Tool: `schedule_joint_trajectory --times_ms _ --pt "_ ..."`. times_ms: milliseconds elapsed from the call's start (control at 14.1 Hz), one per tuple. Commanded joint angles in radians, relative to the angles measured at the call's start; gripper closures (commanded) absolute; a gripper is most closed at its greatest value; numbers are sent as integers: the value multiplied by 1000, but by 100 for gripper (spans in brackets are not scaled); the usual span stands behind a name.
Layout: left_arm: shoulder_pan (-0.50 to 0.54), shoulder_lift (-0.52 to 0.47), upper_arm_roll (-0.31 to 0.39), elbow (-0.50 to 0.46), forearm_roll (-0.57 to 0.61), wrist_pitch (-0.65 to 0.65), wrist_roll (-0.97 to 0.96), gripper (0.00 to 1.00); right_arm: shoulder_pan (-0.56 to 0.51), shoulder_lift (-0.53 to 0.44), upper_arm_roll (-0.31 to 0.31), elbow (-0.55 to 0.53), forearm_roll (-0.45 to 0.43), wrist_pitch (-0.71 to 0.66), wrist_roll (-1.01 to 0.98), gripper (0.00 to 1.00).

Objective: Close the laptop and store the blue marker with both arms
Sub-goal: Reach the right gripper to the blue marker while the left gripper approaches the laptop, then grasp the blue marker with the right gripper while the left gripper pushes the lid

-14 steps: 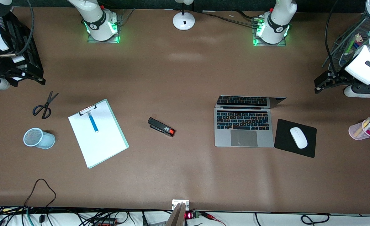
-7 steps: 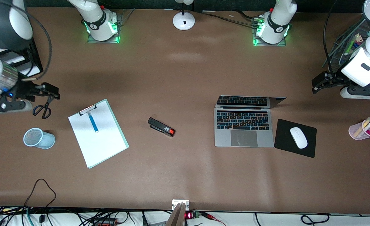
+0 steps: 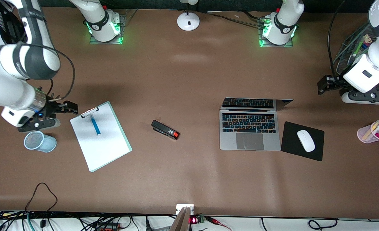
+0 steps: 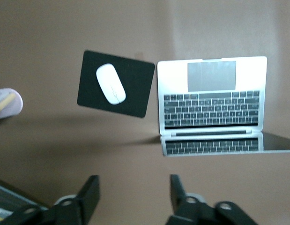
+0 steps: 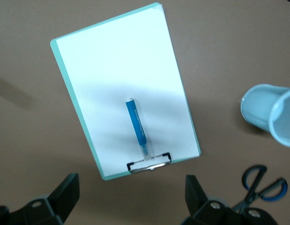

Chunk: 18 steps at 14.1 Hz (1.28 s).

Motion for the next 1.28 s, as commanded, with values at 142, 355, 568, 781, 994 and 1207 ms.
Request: schedule_joint_trajectory --times_ms 142,355,568,781,994,1207 --pt "-1 13 2 35 -59 -51 15 96 -9 96 -3 -5 15 135 -187 8" --pt "-1 13 2 33 -71 -85 3 100 -12 145 -4 -17 15 204 -307 17" --pt "-1 1 -32 15 -120 -154 -75 100 -1 162 -3 -77 15 284 -327 26" --pt "-1 1 -99 -16 -128 -149 -165 100 3 223 -1 -72 15 344 -345 33" --pt "-1 2 -220 -84 -133 -67 -306 100 23 251 0 -71 16 372 -344 39" --pt "-1 -2 -266 -184 -133 42 -355 100 25 273 0 -69 15 384 -344 41"
